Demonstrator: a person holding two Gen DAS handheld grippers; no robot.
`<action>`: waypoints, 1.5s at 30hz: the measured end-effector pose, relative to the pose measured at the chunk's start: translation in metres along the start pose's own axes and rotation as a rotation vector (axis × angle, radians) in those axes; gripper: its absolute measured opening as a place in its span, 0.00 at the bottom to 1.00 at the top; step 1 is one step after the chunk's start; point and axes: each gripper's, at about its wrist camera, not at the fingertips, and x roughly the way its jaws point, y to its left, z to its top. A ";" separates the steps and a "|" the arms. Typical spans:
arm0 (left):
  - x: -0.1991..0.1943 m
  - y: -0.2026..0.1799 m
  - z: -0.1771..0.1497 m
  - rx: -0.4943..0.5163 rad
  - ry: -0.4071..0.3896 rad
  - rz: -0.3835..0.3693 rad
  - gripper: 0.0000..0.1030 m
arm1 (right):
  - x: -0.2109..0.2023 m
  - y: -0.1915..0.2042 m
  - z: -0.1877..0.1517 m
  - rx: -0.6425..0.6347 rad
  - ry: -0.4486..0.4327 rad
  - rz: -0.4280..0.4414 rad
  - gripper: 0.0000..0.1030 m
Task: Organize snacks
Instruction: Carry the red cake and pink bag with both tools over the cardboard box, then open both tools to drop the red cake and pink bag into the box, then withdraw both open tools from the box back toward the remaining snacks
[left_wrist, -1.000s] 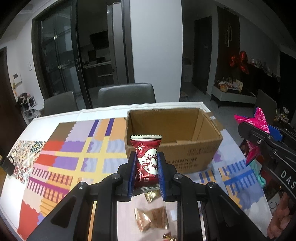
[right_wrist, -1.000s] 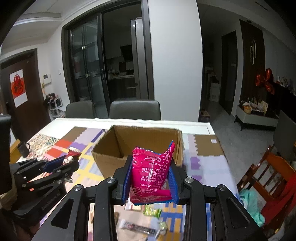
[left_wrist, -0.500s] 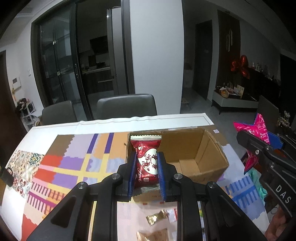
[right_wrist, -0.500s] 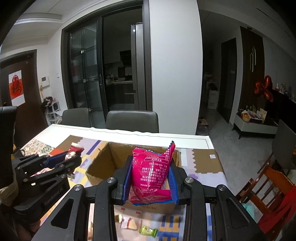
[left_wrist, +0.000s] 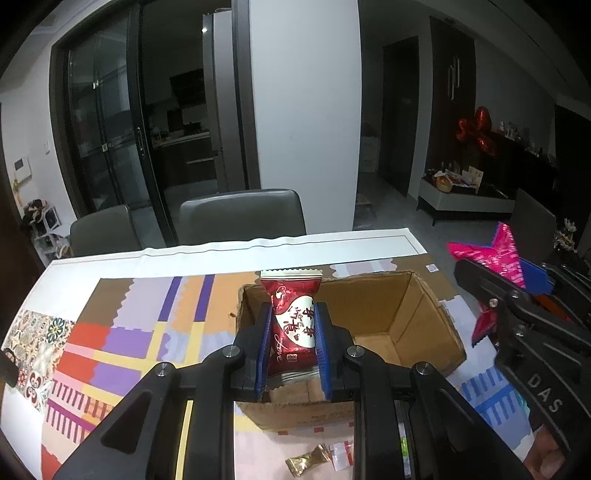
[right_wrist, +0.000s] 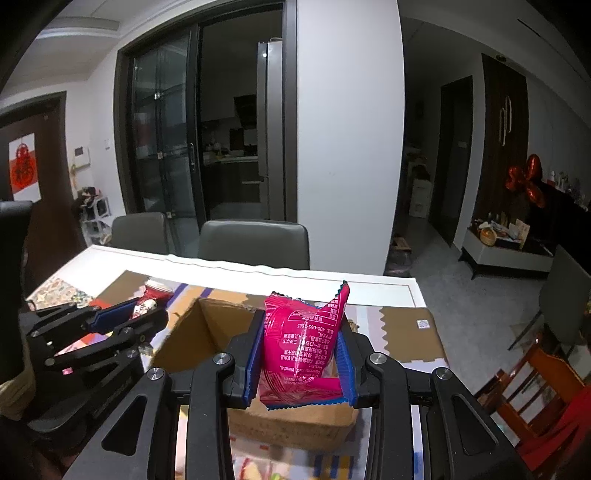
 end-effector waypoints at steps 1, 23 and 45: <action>0.003 -0.001 0.001 0.000 0.002 0.000 0.22 | 0.005 0.000 0.001 0.000 0.006 -0.001 0.35; 0.029 0.003 0.002 -0.025 0.025 0.028 0.53 | 0.060 0.001 0.004 -0.014 0.092 -0.006 0.55; -0.013 0.014 0.011 -0.042 -0.052 0.114 0.94 | 0.030 -0.020 0.011 0.060 0.046 -0.078 0.84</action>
